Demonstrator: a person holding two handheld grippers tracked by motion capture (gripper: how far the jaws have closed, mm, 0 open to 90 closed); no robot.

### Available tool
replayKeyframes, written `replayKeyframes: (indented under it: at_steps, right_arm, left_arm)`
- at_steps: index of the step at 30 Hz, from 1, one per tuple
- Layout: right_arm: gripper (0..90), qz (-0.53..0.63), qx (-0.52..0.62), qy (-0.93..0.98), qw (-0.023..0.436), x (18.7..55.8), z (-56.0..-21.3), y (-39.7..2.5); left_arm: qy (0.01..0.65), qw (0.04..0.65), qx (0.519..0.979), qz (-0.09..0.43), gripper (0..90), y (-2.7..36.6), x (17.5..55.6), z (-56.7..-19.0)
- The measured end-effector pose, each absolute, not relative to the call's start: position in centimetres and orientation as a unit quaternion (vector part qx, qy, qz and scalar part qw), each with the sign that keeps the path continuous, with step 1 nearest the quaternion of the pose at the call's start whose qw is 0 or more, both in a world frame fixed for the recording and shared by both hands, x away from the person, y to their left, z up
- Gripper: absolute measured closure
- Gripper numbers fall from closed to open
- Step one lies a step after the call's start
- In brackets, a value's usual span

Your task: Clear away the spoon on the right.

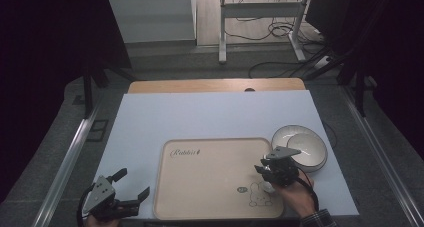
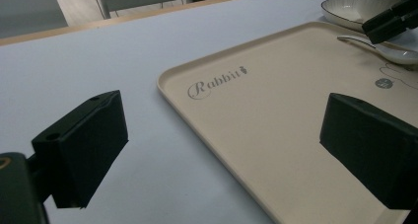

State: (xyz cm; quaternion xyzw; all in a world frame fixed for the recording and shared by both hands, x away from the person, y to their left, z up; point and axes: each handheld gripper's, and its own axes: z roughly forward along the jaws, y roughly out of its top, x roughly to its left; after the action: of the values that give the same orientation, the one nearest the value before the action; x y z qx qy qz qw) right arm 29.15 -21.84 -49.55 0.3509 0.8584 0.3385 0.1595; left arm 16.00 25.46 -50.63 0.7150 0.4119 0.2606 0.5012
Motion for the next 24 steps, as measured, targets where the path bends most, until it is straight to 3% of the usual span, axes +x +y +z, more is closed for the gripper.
replayKeyframes:
  at_steps: [24]
  right_arm:
    - [19.9, 0.372, 0.335, 0.845, 0.189, 28.0, -48.2, -22.3]
  left_arm:
    - [0.412, 0.501, 0.716, 0.259, 4.2, 25.4, 16.0, -50.7]
